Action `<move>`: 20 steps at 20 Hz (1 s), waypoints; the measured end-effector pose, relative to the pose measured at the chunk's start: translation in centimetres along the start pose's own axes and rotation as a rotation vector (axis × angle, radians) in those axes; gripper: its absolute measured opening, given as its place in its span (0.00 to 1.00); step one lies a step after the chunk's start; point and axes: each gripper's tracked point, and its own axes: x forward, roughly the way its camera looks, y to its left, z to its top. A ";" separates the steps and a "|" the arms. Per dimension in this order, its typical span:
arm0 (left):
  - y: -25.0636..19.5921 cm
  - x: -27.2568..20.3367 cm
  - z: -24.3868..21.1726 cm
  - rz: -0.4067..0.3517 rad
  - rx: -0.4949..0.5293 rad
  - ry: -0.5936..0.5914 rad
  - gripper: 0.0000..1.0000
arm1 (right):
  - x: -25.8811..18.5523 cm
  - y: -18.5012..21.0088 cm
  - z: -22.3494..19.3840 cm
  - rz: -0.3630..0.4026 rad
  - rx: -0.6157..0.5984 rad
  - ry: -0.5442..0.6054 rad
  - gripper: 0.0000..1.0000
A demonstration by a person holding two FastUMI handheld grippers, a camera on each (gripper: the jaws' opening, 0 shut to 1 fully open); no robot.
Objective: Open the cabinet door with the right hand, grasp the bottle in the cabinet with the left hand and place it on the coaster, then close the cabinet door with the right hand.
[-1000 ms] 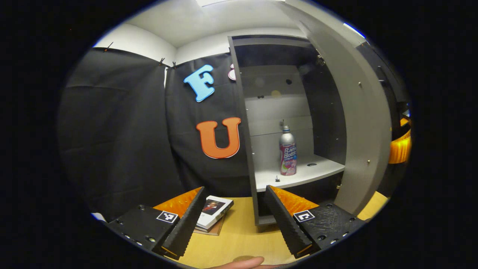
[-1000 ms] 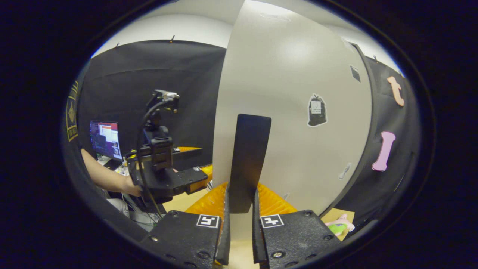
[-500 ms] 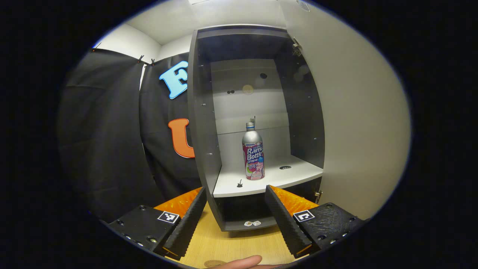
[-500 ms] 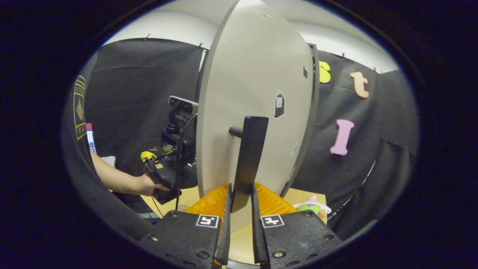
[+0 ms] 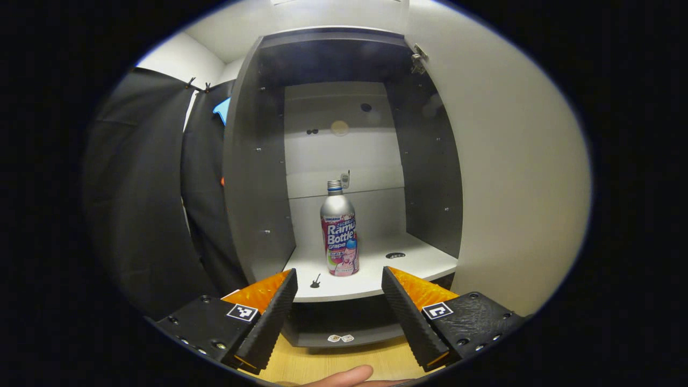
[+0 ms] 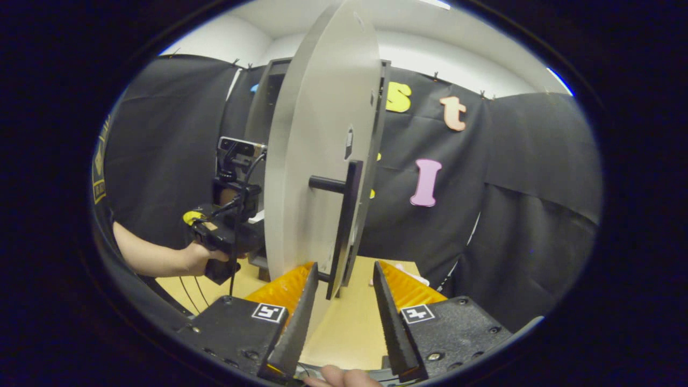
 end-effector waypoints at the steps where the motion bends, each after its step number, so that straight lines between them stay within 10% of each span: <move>1: -0.2 0.5 0.1 0.002 0.004 -0.002 0.95 | -0.5 -0.3 -0.3 -0.017 0.036 0.004 0.71; 4: -1.3 1.5 -0.1 -0.008 0.007 -0.001 0.95 | 0.1 -0.8 -0.8 -0.034 0.128 0.005 1.00; 11: -1.5 3.9 -0.4 0.012 0.066 -0.002 0.95 | -0.4 -3.0 -1.6 -0.185 0.201 -0.014 0.98; 20: 0.8 12.0 2.2 0.098 -0.021 0.006 0.95 | -0.3 -2.7 -1.9 -0.157 0.187 0.006 0.97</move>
